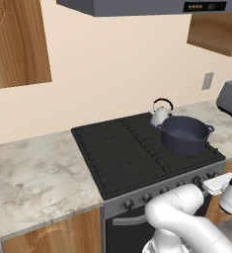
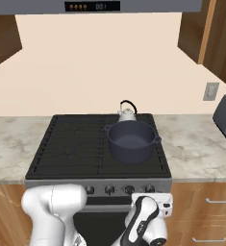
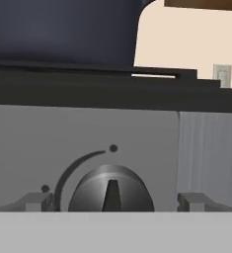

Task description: Pick the kettle from the cabinet and place it on a stove burner. Then pick the pot from the counter and place it on another stove burner. Finally, turn both burners on.

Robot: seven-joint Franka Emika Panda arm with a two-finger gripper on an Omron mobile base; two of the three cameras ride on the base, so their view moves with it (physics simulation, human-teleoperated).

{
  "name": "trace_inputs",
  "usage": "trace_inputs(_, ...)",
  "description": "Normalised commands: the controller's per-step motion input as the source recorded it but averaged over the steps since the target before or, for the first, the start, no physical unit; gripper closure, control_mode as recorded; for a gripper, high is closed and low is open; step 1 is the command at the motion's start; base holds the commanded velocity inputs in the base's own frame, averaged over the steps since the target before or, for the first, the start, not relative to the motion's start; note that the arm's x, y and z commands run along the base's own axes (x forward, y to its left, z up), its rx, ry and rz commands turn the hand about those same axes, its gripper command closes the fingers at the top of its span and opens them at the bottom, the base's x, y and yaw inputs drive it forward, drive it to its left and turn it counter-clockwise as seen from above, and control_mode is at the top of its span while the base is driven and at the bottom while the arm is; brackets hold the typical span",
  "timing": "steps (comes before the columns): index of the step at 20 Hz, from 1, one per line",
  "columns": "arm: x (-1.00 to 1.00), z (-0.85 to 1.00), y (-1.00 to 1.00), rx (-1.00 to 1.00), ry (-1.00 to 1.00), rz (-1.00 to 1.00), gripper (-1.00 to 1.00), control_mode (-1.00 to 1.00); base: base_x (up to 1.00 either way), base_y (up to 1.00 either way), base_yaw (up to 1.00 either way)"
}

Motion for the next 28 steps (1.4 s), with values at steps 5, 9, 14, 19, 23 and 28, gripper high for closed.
trace_inputs(5, 0.16, 0.0, 0.01, 0.0, 0.0, 0.03, 1.0, -1.0, 0.0, 0.0, 0.0)
trace_inputs(9, 0.03, -0.01, 0.02, 0.0, 0.01, 0.02, 1.0, -1.0, 0.0, 0.0, 0.0)
trace_inputs(14, -0.01, -0.01, -0.01, -0.06, 0.0, 0.0, 1.0, -1.0, 0.0, 0.0, 0.0)
trace_inputs(19, -0.05, 0.0, 0.0, -0.26, 0.0, 0.0, 1.0, -1.0, 0.0, 0.0, 0.0)
trace_inputs(23, -0.01, 0.0, 0.0, -0.33, 0.0, 0.0, 1.0, -1.0, 0.0, 0.0, 0.0)
trace_inputs(28, 0.0, 0.0, 0.0, -0.32, 0.0, 0.0, 1.0, -1.0, 0.0, 0.0, 0.0)
